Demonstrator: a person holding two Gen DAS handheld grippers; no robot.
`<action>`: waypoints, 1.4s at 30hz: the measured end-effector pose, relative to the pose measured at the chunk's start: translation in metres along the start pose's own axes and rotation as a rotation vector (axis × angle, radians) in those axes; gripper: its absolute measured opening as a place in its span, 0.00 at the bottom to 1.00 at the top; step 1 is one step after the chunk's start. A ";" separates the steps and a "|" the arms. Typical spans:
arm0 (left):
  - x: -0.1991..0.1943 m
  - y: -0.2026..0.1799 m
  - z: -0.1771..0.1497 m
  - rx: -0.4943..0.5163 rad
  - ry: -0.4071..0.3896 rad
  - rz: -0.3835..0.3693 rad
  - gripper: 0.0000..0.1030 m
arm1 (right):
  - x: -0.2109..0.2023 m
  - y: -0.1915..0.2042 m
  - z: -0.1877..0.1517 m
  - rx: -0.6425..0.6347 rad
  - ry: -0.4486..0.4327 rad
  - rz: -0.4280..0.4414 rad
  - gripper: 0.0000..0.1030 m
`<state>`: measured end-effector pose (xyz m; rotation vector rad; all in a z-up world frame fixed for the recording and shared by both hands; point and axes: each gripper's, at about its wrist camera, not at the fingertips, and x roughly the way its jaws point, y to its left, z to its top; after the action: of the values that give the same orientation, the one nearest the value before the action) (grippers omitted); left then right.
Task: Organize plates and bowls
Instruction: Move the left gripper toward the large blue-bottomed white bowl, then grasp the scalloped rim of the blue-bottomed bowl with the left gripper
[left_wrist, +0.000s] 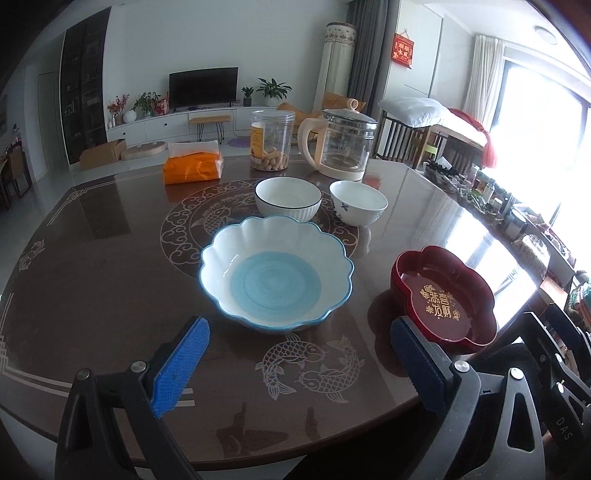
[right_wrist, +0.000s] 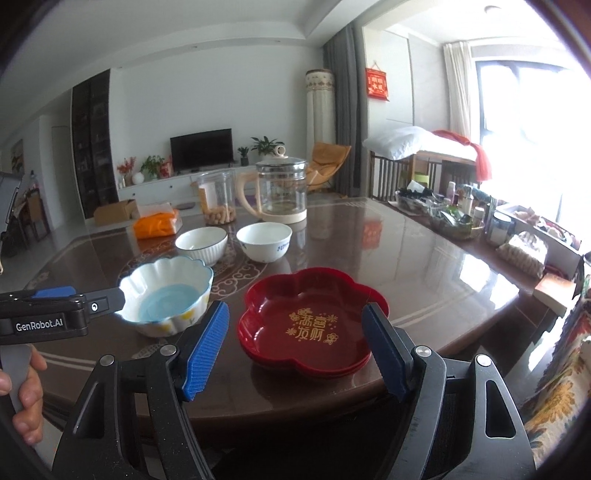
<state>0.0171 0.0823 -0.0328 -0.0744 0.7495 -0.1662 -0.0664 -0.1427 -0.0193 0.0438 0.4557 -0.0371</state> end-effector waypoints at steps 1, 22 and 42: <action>0.000 0.004 0.001 -0.007 0.000 0.006 0.95 | 0.001 0.003 0.001 -0.005 0.001 0.005 0.76; 0.075 0.113 0.035 -0.190 0.224 -0.044 0.95 | 0.107 0.066 0.054 -0.144 0.366 0.351 0.75; 0.161 0.110 0.041 -0.229 0.374 0.025 0.19 | 0.282 0.087 0.040 0.045 0.735 0.298 0.26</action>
<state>0.1742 0.1624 -0.1252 -0.2568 1.1406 -0.0699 0.2086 -0.0653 -0.1045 0.1720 1.1784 0.2704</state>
